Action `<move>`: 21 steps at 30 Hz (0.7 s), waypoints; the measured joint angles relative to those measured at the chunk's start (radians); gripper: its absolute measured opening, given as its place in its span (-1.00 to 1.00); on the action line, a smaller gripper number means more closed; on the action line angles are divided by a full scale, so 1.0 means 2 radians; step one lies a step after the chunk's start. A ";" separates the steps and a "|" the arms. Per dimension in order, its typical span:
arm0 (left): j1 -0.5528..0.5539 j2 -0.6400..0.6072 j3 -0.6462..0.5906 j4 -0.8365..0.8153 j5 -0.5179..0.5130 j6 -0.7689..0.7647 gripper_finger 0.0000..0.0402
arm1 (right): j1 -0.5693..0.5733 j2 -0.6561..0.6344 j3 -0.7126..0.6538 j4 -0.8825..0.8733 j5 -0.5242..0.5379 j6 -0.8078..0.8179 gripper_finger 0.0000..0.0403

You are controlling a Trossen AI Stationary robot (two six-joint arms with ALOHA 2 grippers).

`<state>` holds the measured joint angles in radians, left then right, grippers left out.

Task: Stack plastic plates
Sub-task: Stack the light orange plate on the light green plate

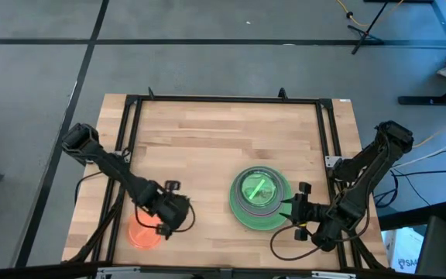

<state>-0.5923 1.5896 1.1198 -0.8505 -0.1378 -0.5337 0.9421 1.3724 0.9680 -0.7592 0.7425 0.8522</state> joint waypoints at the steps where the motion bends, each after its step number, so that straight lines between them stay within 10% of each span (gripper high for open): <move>1: -0.004 -0.001 0.000 -0.015 0.004 -0.019 -0.38 | 0.000 0.000 0.000 -0.002 0.000 -0.005 -0.12; 21: -0.065 -0.227 -0.274 0.068 0.058 -0.298 -0.38 | -0.027 0.000 0.000 -0.003 -0.005 -0.050 -0.12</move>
<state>-0.7219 1.1359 0.5723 -0.7154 -0.0214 -1.1301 0.8875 1.3724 0.9680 -0.7652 0.7326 0.7513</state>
